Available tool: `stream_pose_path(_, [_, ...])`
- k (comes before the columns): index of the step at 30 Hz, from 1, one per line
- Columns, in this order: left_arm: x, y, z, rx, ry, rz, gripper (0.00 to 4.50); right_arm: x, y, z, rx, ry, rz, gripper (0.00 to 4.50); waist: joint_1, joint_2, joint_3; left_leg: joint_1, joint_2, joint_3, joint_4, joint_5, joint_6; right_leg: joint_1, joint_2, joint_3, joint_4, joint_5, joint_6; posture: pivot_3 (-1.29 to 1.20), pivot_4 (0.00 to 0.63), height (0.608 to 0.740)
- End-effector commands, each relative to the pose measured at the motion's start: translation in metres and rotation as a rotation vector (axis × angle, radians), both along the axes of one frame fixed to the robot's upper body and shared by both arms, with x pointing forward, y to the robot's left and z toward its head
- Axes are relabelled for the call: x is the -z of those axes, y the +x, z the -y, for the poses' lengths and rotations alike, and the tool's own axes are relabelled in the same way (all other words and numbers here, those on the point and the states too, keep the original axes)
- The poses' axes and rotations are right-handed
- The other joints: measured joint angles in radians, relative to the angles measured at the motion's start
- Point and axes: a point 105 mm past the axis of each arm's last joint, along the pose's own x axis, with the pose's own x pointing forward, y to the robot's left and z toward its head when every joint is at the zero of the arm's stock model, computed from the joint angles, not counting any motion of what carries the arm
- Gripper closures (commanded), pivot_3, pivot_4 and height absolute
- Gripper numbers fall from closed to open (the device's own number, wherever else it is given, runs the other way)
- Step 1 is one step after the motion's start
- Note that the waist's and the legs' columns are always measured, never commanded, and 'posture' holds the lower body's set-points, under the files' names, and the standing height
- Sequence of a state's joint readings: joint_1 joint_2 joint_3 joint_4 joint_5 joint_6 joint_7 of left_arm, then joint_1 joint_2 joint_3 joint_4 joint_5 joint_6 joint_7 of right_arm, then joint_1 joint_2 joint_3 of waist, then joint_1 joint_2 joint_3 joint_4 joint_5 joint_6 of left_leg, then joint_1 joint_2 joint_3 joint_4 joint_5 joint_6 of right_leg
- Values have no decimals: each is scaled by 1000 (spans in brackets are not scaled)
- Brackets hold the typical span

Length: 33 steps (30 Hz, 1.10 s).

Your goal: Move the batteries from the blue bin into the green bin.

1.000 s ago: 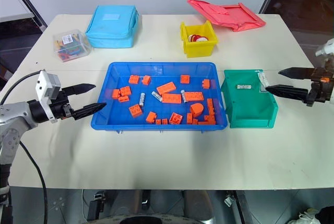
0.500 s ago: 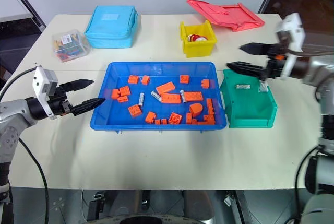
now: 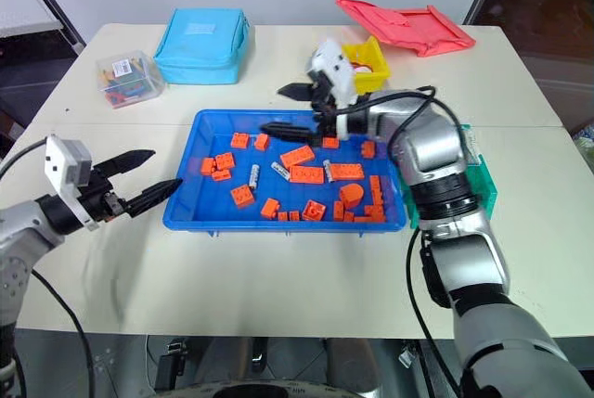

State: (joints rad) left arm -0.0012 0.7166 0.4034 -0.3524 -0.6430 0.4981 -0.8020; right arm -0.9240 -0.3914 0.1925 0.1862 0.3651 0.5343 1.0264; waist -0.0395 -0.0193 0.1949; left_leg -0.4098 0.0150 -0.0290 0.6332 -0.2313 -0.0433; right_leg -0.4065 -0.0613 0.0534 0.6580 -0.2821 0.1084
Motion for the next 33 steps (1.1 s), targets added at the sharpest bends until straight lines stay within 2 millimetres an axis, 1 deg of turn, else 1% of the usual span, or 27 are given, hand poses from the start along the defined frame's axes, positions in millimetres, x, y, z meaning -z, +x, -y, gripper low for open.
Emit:
stream_pose_path(1, [-16, -6, 1, -24, -5, 70, 0, 15, -3, -13, -49, -20, 4, 52, -1, 0, 0, 0, 0, 0, 0, 0, 0, 0, 0, 0, 0, 0, 0, 0, 150, 740])
stream_pose_path(3, [-17, -7, 1, -35, -10, 76, 0, 27, -1, -16, -59, -40, -11, 52, -4, 0, 0, 0, 0, 0, 1, 0, 0, 0, 0, 0, 0, 0, 0, 0, 150, 740])
stream_pose_path(7, [-20, -11, 2, -46, -13, 82, 0, 49, 5, -18, -58, -98, -12, 52, -4, 0, 0, 0, 0, 0, 1, 0, 0, 0, 0, 0, 1, 0, 0, 0, 150, 740])
stream_pose_path(10, [-25, -16, 3, -43, -4, 89, 0, 72, 7, -25, -66, -159, -5, 52, -6, 0, 0, 1, 0, 1, 1, 0, 0, 0, 1, 0, 1, 0, 0, 0, 150, 740])
stream_pose_path(12, [-28, -19, 4, -33, 5, 88, 0, 80, 8, -29, -71, -182, 6, 52, -8, 0, 0, 1, 0, 1, 0, 0, 0, 0, 1, 0, 1, 0, 0, 0, 150, 740])
stream_pose_path(17, [-32, -27, 12, 38, 47, 62, 0, 90, 16, -34, -53, -202, 17, 52, -7, 0, 0, 1, 0, 1, 0, 0, 0, -1, 1, 0, 1, 0, 0, 0, 150, 740])
stream_pose_path(23, [-39, -27, 14, 51, 57, 71, 0, 97, 23, -39, -42, -230, 35, 52, -6, 0, 0, 1, 0, 1, 0, 0, 0, -1, 1, 0, 1, 0, 0, 0, 150, 740])
stream_pose_path(29, [-38, -26, 14, 42, 48, 67, 0, 105, 26, -45, -33, -239, 7, 52, -9, 0, 0, 2, 0, 1, -1, 0, 0, -1, 2, 0, 1, 0, 0, 0, 150, 740])
stream_pose_path(33, [-36, -27, 12, 39, 48, 56, 0, 108, 28, -48, -30, -236, -11, 52, -8, 0, 0, 2, 0, 1, -1, 0, 0, 0, 2, 0, 1, 0, 0, 0, 150, 740])
